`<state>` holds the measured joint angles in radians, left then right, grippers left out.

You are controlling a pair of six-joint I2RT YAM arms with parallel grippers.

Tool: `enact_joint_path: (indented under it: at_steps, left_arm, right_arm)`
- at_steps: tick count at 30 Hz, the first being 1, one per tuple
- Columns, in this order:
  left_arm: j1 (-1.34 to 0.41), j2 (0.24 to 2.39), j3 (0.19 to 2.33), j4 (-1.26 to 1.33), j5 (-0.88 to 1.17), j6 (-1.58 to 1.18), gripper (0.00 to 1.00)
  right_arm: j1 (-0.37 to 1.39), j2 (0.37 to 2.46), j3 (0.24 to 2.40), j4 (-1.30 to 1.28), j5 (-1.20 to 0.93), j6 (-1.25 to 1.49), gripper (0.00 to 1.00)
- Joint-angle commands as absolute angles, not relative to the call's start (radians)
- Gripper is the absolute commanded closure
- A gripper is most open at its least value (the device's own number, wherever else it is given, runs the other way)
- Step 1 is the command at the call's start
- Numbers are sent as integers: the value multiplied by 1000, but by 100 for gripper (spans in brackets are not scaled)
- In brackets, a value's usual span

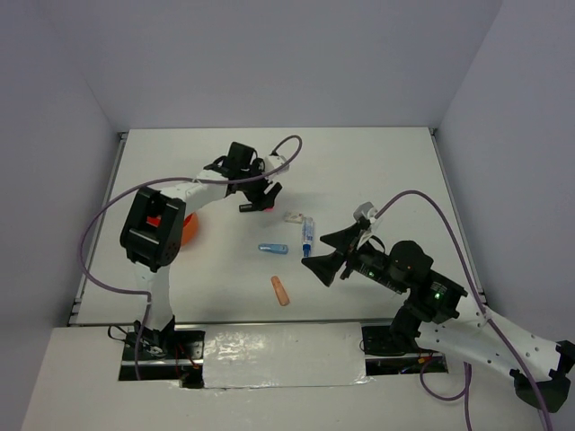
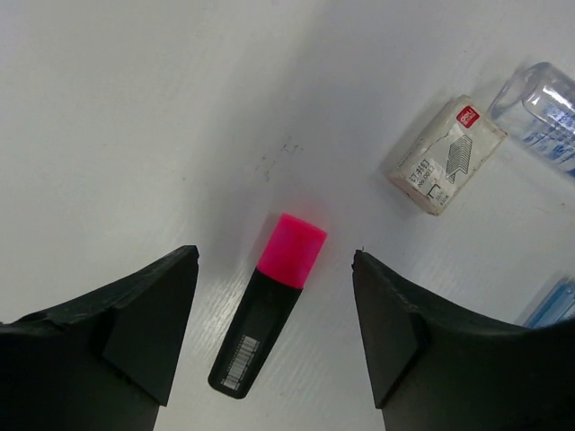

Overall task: Sort the stationery into containers
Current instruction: Pick up the pen from the center of the board.

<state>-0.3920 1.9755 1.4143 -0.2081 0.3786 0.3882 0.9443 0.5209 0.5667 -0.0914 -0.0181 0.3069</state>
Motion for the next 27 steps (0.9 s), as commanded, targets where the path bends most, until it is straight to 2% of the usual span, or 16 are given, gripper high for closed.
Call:
enact_joint_path:
  at_steps: [1, 15, 16, 18, 21, 24, 26, 27]
  left_arm:
    - [-406, 2037, 1460, -255, 377, 437, 21]
    - [-422, 2102, 1519, -321, 351, 457, 37]
    - [-423, 2102, 1520, -322, 351, 457, 42]
    - [-426, 2099, 1513, -318, 342, 457, 45]
    - [-436, 2095, 1506, -313, 327, 457, 61]
    - [-439, 2100, 1517, -327, 334, 456, 67]
    - [-439, 2103, 1520, -330, 337, 456, 64]
    - [-439, 2103, 1519, -330, 334, 456, 50]
  right_arm:
    - [940, 517, 568, -67, -35, 281, 9]
    - [940, 472, 566, -94, -37, 259, 9]
    - [940, 469, 565, -95, -35, 258, 9]
    - [942, 463, 563, -97, -32, 253, 9]
    - [940, 457, 565, -103, -31, 252, 9]
    - [940, 449, 563, -107, -32, 249, 9]
    - [940, 440, 561, -112, -32, 244, 9]
    - [940, 439, 561, -115, -35, 244, 9]
